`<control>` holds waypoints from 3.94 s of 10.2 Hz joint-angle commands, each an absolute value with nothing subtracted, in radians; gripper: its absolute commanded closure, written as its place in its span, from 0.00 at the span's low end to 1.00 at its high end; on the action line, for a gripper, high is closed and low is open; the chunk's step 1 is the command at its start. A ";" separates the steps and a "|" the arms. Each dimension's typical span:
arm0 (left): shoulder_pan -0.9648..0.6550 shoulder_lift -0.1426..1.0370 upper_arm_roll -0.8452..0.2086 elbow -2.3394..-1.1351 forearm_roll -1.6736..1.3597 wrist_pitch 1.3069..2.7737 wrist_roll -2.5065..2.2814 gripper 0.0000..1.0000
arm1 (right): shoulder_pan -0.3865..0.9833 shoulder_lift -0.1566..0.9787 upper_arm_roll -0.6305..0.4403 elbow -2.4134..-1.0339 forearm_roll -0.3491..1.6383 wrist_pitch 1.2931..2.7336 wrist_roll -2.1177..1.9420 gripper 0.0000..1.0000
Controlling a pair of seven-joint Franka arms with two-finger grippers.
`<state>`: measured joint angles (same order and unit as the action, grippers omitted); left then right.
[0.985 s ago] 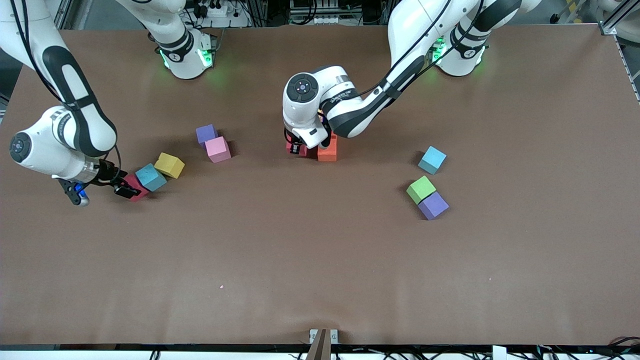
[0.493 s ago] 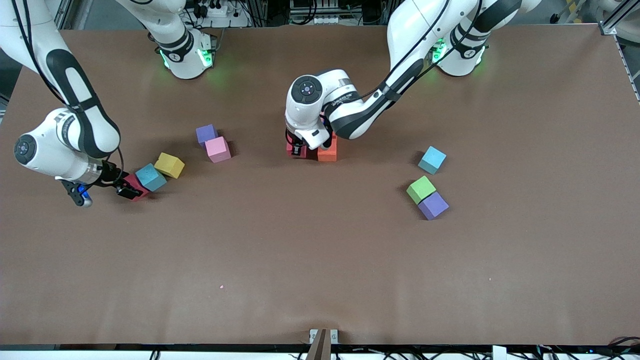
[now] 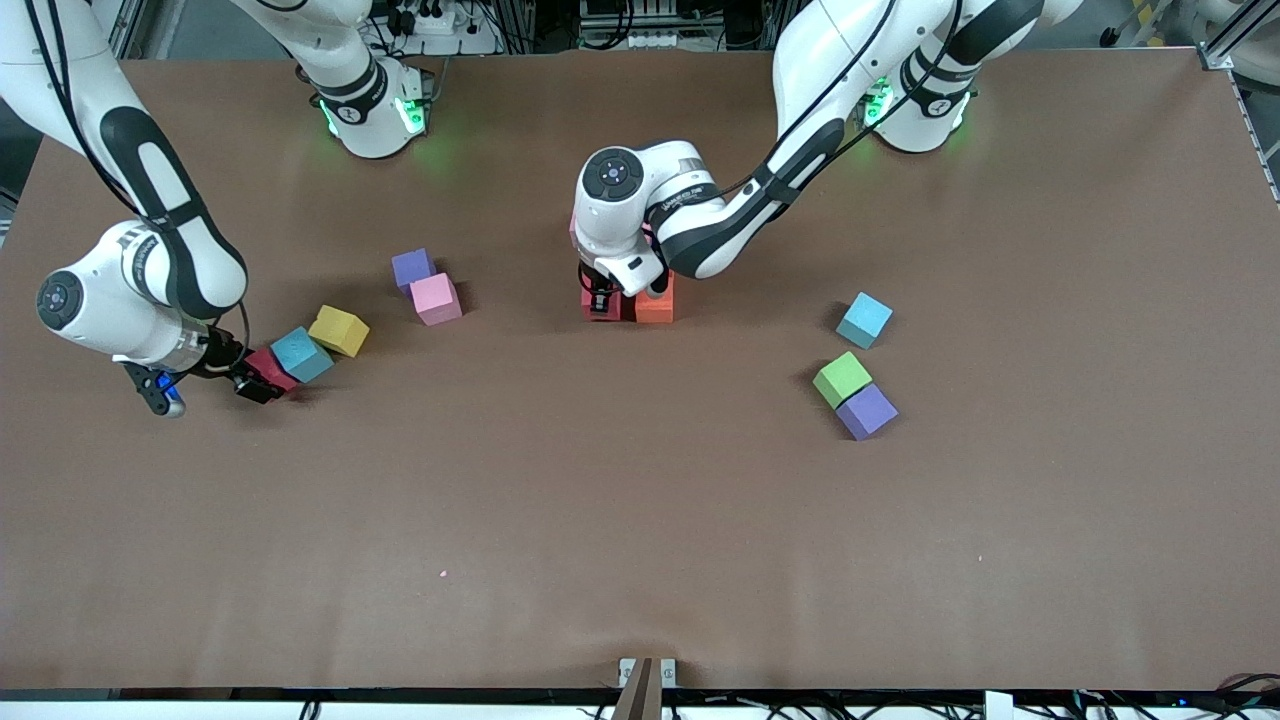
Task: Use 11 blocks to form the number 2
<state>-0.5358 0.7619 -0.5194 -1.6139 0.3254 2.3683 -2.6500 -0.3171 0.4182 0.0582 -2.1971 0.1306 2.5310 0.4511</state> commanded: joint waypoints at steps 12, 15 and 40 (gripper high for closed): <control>-0.511 0.744 -0.514 -1.690 0.382 2.411 -2.701 0.72 | -0.169 0.238 0.072 -2.169 0.032 2.448 0.471 0.57; -0.511 0.744 -0.512 -1.695 0.382 2.413 -2.700 0.72 | -0.147 0.230 0.098 -2.160 0.032 2.433 0.453 0.58; -0.494 0.715 -0.520 -1.723 0.403 2.404 -2.674 0.00 | 0.029 0.202 0.164 -2.158 0.038 2.272 0.209 0.60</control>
